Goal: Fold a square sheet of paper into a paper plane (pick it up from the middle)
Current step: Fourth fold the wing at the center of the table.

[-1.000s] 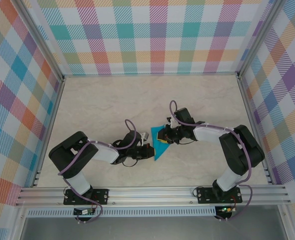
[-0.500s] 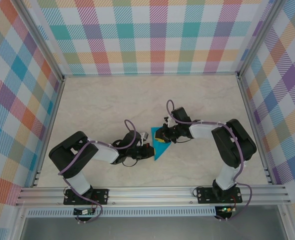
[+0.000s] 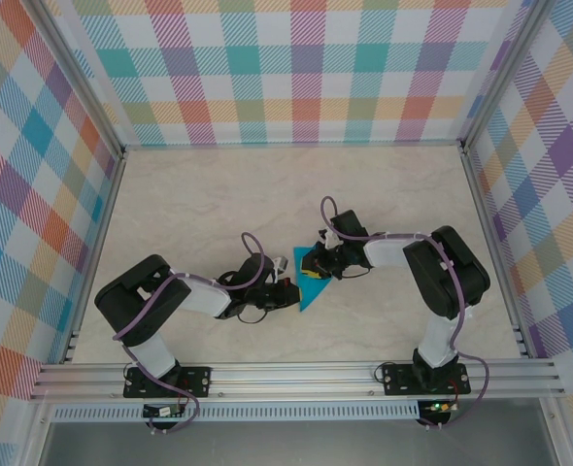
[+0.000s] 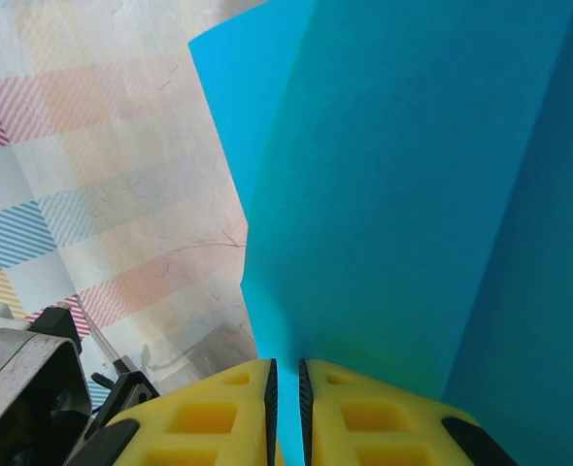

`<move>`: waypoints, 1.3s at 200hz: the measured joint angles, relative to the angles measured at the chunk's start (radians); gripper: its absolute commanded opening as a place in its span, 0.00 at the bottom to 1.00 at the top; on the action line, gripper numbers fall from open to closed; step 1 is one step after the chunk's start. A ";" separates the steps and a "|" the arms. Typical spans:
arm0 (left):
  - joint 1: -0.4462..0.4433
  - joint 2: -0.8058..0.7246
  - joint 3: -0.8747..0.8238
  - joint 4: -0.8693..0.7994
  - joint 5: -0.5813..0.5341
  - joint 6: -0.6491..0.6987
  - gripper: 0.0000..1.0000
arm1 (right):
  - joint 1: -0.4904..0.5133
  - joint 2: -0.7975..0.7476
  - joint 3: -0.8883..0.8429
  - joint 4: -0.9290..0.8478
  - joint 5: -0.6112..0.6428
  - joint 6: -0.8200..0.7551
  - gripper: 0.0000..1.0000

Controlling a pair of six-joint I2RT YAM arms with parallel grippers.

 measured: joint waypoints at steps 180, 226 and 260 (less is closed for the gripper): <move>0.001 -0.009 0.015 -0.029 0.015 0.003 0.16 | 0.000 0.038 0.024 -0.024 0.008 -0.008 0.16; 0.001 -0.038 0.014 -0.070 0.012 -0.003 0.20 | 0.000 0.038 0.024 -0.027 0.008 -0.023 0.16; 0.001 -0.058 0.002 -0.080 0.011 -0.014 0.24 | 0.000 0.038 0.024 -0.030 0.008 -0.034 0.16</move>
